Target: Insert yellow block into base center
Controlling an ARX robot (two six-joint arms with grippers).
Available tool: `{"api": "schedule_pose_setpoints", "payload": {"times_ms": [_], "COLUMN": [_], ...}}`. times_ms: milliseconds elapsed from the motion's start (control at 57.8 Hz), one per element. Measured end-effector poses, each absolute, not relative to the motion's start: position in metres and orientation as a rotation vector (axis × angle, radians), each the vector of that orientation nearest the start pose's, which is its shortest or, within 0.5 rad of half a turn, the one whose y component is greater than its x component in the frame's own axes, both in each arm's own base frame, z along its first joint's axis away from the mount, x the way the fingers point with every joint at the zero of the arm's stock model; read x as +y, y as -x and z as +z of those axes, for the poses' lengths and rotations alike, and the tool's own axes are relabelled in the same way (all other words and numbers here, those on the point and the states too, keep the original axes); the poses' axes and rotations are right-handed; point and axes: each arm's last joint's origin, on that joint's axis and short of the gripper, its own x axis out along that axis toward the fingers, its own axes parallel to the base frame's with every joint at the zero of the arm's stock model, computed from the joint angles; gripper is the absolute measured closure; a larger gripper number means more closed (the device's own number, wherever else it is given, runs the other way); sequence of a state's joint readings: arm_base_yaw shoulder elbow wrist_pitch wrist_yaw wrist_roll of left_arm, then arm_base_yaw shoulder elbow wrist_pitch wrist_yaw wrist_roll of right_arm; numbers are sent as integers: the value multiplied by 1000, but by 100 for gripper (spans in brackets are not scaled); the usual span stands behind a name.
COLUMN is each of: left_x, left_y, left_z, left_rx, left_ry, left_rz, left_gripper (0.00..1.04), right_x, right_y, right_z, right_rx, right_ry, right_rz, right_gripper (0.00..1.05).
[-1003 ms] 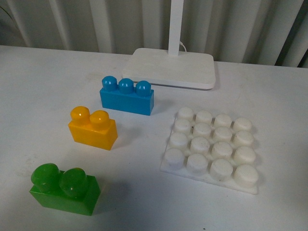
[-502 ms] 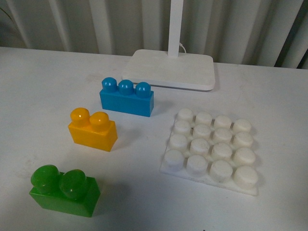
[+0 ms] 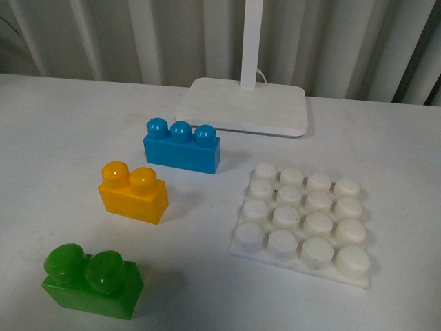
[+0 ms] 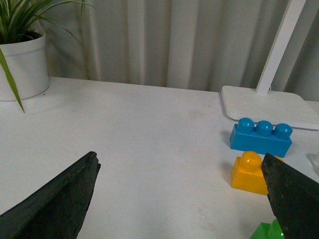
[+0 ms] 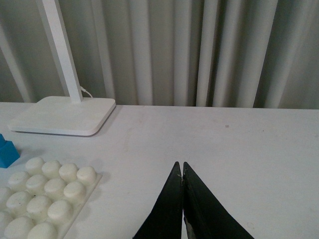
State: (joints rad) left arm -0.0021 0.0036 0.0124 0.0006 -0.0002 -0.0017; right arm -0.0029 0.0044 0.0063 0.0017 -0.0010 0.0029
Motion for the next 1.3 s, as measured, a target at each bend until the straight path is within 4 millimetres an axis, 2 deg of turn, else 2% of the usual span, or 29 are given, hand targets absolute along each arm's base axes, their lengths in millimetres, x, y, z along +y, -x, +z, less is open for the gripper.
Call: {"api": "schedule_pose_setpoints", "payload": {"times_ms": [138,242,329,467,519,588,623,692,813,969,1107,1297], "left_x": [0,-1,-4,-9,-12,-23,-28,-36,-57,-77,-92,-107], "left_y": [-97,-100,-111,-141,-159,-191,-201,-217,-251,-281,-298,-315], "left_z": [168,166,172,205,218,228,230,235,246,235,227,217], "left_rx": [-9,86,123,122,143,226,264,305,383,528,565,588], "left_ry": [2,99,131,14,-70,-262,-321,-449,-776,-1158,-1307,-1396], "left_rz": [-2,55,13,-130,-216,-399,-468,-582,-792,-948,-1026,-1064], "left_gripper": [6,6,6,6,6,6,6,6,6,6,6,6], "right_x": [0,0,0,0,0,0,0,0,0,0,0,0], "right_y": [-98,-98,-98,-98,-98,-98,-98,-98,-98,-98,-98,-98], "right_z": [166,166,166,166,166,166,166,166,166,166,166,166], "right_rx": [-4,-4,-4,-4,-4,-4,-4,-4,-4,-4,-4,-4], "right_ry": [-1,-1,-1,-1,-1,-1,-2,-1,-1,-1,-1,-1], "right_rz": [-2,-2,-2,-2,-2,-2,-2,-2,-2,-2,-2,-2], "right_gripper": [102,83,67,42,31,12,7,10,9,9,9,9]}}
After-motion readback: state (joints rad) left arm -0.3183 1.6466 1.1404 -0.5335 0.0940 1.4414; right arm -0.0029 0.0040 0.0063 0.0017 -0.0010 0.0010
